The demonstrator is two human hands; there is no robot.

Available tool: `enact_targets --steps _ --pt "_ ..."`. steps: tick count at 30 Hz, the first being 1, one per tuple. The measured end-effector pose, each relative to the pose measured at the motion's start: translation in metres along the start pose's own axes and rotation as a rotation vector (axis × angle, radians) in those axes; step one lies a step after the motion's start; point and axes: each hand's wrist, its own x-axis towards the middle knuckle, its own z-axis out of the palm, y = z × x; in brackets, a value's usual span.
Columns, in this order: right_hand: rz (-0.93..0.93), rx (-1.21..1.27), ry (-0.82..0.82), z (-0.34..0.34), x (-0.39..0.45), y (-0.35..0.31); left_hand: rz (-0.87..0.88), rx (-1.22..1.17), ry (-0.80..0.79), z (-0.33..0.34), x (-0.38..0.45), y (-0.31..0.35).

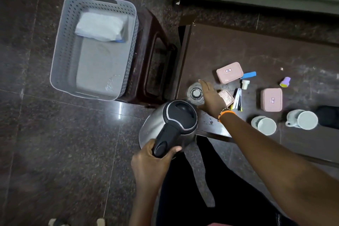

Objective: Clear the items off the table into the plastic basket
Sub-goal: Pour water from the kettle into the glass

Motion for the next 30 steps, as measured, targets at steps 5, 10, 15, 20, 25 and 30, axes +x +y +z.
enact_targets --steps 5,10,15,20,25,30 --pt "-0.033 0.059 0.04 -0.002 -0.012 0.01 0.028 -0.07 -0.051 0.003 -0.003 0.009" --pt "-0.027 0.11 0.092 0.003 -0.025 0.021 0.061 -0.161 -0.096 0.007 -0.002 0.015" --pt "0.02 0.07 0.056 0.001 -0.026 0.024 0.097 -0.121 -0.122 0.013 0.006 0.018" --pt "0.069 -0.029 0.044 -0.005 -0.024 0.023 0.072 -0.146 -0.135 0.017 0.015 0.022" --pt "0.095 -0.092 0.068 -0.013 -0.017 0.018 0.083 -0.11 -0.163 0.02 0.018 0.024" --pt "0.01 -0.183 -0.023 -0.024 -0.006 0.015 0.063 -0.091 -0.181 0.024 0.019 0.027"
